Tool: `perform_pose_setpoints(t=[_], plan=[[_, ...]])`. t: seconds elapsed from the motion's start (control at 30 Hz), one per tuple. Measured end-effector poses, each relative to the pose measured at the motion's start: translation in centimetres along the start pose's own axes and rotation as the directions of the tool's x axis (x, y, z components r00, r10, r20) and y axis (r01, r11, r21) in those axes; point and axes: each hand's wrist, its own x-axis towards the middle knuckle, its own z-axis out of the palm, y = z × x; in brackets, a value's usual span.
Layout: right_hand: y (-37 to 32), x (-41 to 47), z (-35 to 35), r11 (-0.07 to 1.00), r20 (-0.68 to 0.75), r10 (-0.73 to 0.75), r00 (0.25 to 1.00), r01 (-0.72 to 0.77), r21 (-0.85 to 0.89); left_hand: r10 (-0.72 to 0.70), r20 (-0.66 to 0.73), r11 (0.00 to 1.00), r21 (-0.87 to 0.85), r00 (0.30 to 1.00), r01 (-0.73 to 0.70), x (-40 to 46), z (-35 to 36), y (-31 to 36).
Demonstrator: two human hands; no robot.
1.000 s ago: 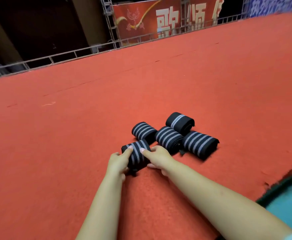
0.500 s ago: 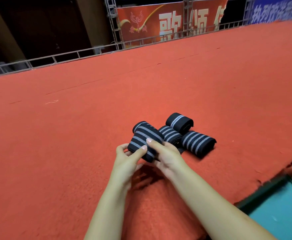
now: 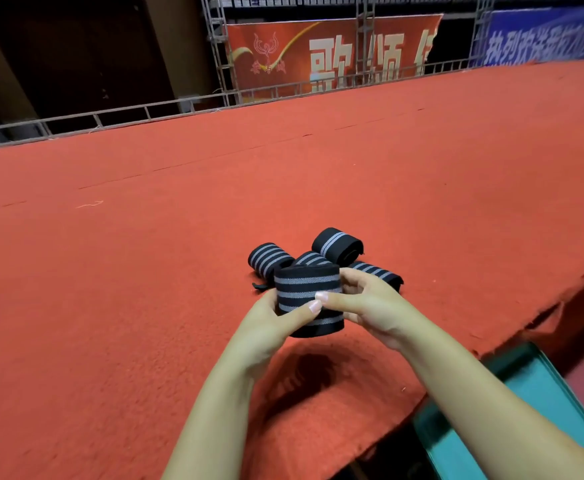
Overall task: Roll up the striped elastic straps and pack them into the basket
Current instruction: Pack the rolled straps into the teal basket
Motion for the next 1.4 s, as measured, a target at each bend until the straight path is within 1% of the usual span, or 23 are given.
perform_pose_setpoints(t=[0.03, 0.1, 0.13, 0.17, 0.2, 0.27, 0.3, 0.33, 0.37, 0.43, 0.47, 0.5, 0.6, 0.73, 0.83, 0.9, 0.97, 1.03, 1.17, 1.2, 1.27, 1.33, 1.4], plan=[[-0.1, -0.1, -0.2, 1.000, 0.029, 0.007, 1.000, -0.007, -0.023, 0.004, 0.014, 1.000, -0.031, 1.000, -0.004, 0.0, 0.2, -0.1], [-0.4, 0.1, -0.7, 0.997, 0.059, 0.020, 0.998, -0.015, -0.076, 0.007, -0.007, 0.993, -0.114, 1.000, -0.007, 0.2, 0.7, -0.3], [-0.8, 0.3, -0.9, 0.996, 0.031, 0.021, 0.999, -0.018, -0.088, 0.001, -0.026, 0.986, -0.169, 1.000, -0.005, 0.2, 0.8, -0.4], [-1.2, 0.8, -1.3, 0.995, -0.042, 0.009, 0.999, -0.014, -0.098, -0.007, -0.044, 0.976, -0.219, 0.999, -0.003, 0.3, 1.0, -0.5], [-1.4, 1.6, -2.1, 0.990, -0.161, -0.019, 0.987, -0.004, -0.143, -0.012, -0.059, 0.969, -0.248, 0.998, -0.004, 0.3, 1.1, -0.6], [-1.4, 3.6, -4.3, 0.928, -0.411, -0.133, 0.902, -0.032, -0.371, -0.021, -0.082, 0.966, -0.257, 0.996, 0.000, 0.5, 1.1, -0.6], [-1.1, 4.6, -5.5, 0.866, -0.488, -0.178, 0.854, -0.100, -0.490, -0.027, -0.090, 0.967, -0.257, 0.996, 0.003, 0.5, 1.0, -0.8], [-0.5, 5.4, -6.7, 0.798, -0.530, -0.182, 0.828, -0.190, -0.572, -0.033, -0.094, 0.967, -0.256, 0.995, 0.007, 0.6, 0.8, -0.9], [0.1, 6.2, -7.8, 0.725, -0.543, -0.144, 0.827, -0.285, -0.627, -0.039, -0.100, 0.968, -0.250, 0.994, 0.012, 0.7, 0.7, -1.0], [1.6, 7.3, -9.0, 0.559, -0.526, 0.001, 0.851, -0.436, -0.705, -0.049, -0.106, 0.972, -0.233, 0.993, 0.023, 0.9, 0.6, -1.3], [2.2, 7.7, -9.3, 0.499, -0.513, 0.066, 0.856, -0.474, -0.726, -0.055, -0.110, 0.972, -0.233, 0.992, 0.028, 1.0, 0.6, -1.5], [2.6, 8.0, -9.4, 0.475, -0.502, 0.105, 0.858, -0.487, -0.733, -0.065, -0.114, 0.969, -0.245, 0.991, 0.035, 1.1, 0.7, -1.7], [2.8, 8.3, -9.6, 0.478, -0.464, 0.155, 0.872, -0.477, -0.737, -0.102, -0.118, 0.952, -0.301, 0.988, 0.062, 1.3, 0.8, -2.0], [2.0, 7.5, -9.1, 0.439, -0.370, 0.166, 0.914, -0.405, -0.802, -0.145, -0.120, 0.923, -0.374, 0.982, 0.091, 1.5, 1.2, -2.4], [1.9, 7.2, -7.6, 0.357, -0.299, 0.194, 0.934, -0.352, -0.865, -0.184, -0.110, 0.903, -0.412, 0.977, 0.124, 1.6, 1.7, -2.5], [1.9, 7.1, -6.8, 0.310, -0.286, 0.192, 0.939, -0.335, -0.890, -0.216, -0.096, 0.893, -0.421, 0.972, 0.157, 1.5, 1.9, -2.5], [2.0, 6.9, -6.3, 0.332, -0.293, 0.203, 0.934, -0.347, -0.877, -0.258, -0.095, 0.882, -0.428, 0.961, 0.195, 1.2, 1.8, -2.5], [1.9, 6.6, -5.9, 0.381, -0.297, 0.201, 0.933, -0.354, -0.854, -0.292, -0.118, 0.872, -0.440, 0.949, 0.213, 0.8, 1.6, -2.5], [2.0, 5.6, -5.2, 0.456, -0.288, 0.122, 0.950, -0.312, -0.834, -0.322, -0.201, 0.863, -0.463, 0.925, 0.200, 0.2, 0.9, -2.5], [2.0, 5.2, -5.0, 0.490, -0.284, 0.104, 0.953, -0.298, -0.819, -0.318, -0.210, 0.863, -0.468, 0.925, 0.191, -0.1, 0.7, -2.4], [1.9, 4.3, -4.9, 0.600, -0.262, 0.068, 0.963, -0.249, -0.760, -0.293, -0.207, 0.870, -0.462, 0.934, 0.170, -0.7, 0.4, -2.2], [1.8, 3.1, -5.0, 0.750, -0.246, 0.021, 0.969, -0.178, -0.637, -0.262, -0.202, 0.882, -0.448, 0.944, 0.149, -1.4, 0.2, -2.0], [1.5, 1.6, -5.2, 0.850, -0.246, -0.051, 0.968, -0.087, -0.519, -0.230, -0.205, 0.889, -0.442, 0.951, 0.120, -1.8, 0.1, -1.9]])
